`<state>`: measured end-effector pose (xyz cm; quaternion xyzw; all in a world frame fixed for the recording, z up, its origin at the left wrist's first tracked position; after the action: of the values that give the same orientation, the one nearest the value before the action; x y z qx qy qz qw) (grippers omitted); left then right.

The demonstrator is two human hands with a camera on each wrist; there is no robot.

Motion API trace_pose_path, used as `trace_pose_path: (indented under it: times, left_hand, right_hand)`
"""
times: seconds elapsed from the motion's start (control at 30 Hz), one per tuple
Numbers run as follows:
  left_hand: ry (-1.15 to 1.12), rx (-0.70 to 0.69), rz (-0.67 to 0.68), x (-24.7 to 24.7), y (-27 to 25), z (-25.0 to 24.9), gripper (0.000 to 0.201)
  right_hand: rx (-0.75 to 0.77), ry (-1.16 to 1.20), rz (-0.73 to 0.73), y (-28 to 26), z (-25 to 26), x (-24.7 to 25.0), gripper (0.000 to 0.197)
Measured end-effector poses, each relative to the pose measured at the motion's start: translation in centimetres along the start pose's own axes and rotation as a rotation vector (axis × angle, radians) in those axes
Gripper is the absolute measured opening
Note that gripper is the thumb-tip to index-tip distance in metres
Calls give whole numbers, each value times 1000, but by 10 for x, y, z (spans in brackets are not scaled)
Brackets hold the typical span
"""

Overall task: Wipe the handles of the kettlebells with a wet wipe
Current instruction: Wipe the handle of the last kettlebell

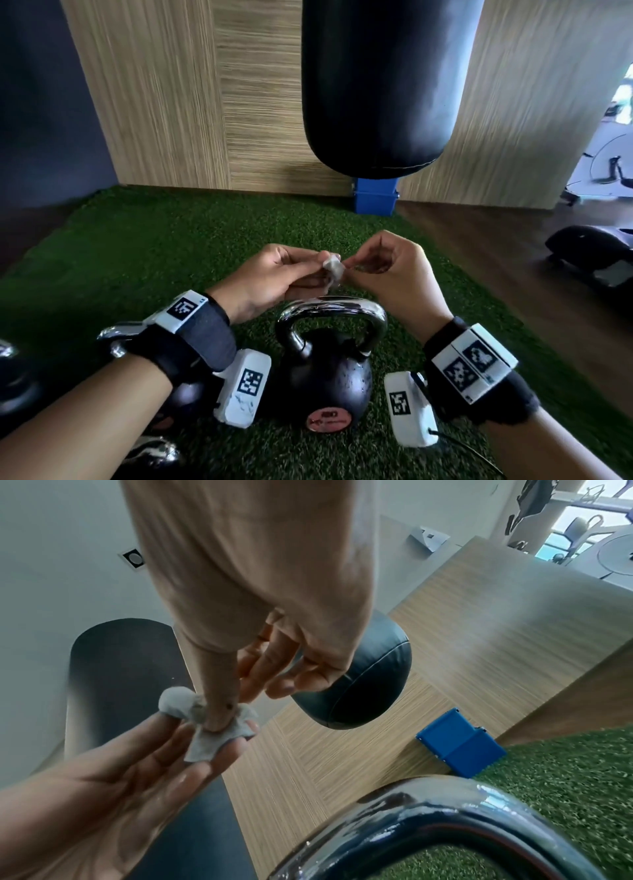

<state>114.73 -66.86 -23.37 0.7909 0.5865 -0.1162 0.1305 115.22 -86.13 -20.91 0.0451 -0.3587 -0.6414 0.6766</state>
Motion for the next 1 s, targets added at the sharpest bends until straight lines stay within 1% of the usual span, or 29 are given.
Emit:
trace_pose_path:
  times: [0.07,0.13,0.2,0.23,0.27,0.3,0.33,0.37,0.4,0.43,0.47,0.5,0.53,0.57,0.6,0.7,0.77,0.83,0.87,0.9,1.0]
  left_hand:
    - [44,-28,12,1,-2,5,34]
    - [81,-65,-14,0,-4,11,38]
    - [165,-132,-56,1,-5,17,39]
    - [261,-177,-80,1,-7,19,37]
    - [388,-222,-110,1,-8,21,35]
    - [526,-268,-149,2,-10,23,34]
    - [645,-315,-193,3,-13,26,34]
    - [733,-370,-237,4,-15,27,31]
    - [794,-435,-267,4,-18,28,26]
    - [854,-503,-283,3,-20,29,23]
    - [921,-568,-282,1,-22,31,21]
    - [999,-618,-274,-2,-22,33,20]
    - [1080,-651,-263,-7,-21,36,20]
    - [1152,-655,-254,-11,-20,40,22]
    - [1205,-639,-242,-13,-17,43,25]
    - [1289,-605,-190,-17,-10,49,32]
    - [1283,-589,-171,-12,-11,47,34]
    - [1259,-569,-211,0,-16,43,36]
    - [1259,-568,-238,5,-19,42,36]
    - [1279,-572,-247,8,-22,41,36]
    - [1374,-585,-205,5,-27,46,36]
  right_hand:
    - [13,-86,-43,2,-3,-3,29]
    - [7,-188,-61,2,-10,-6,30]
    - [-22,-210,-24,-1,-21,-9,29]
    - [-43,-194,24,-4,-27,-11,31]
    - [-64,-177,85,-9,-34,-12,37]
    - [-83,-167,139,-13,-43,-12,48]
    - [-104,-168,161,-18,-53,-11,59]
    - [-134,-179,145,-23,-64,-7,67]
    - [-187,-190,110,-27,-77,-3,71]
    - [-276,-186,87,-31,-92,0,75]
    - [-393,-146,110,-36,-106,-1,79]
    - [-505,-67,185,-42,-119,-7,83]
    - [-577,40,280,-50,-131,-16,86]
    - [-612,144,350,-56,-140,-27,85]
    - [-627,217,370,-61,-147,-38,81]
    - [-627,306,252,-68,-167,-58,64]
    - [-596,236,195,-70,-177,-63,55]
    - [-541,101,174,-71,-185,-64,44]
    - [-524,63,177,-73,-188,-64,42]
    - [-512,54,180,-74,-188,-63,42]
    - [-500,43,182,-77,-187,-62,49]
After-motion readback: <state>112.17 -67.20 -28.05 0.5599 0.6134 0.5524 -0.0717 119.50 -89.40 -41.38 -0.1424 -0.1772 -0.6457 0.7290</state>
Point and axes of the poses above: each hand's wrist, its own y-axis towards the middle knuckle, its own x-axis out of the back of the hand, z = x × y, the point moved 4 cm from there along y, towards the middle knuckle, and after that the axes turned 11 degrees about -y, right-handed, at the moved point
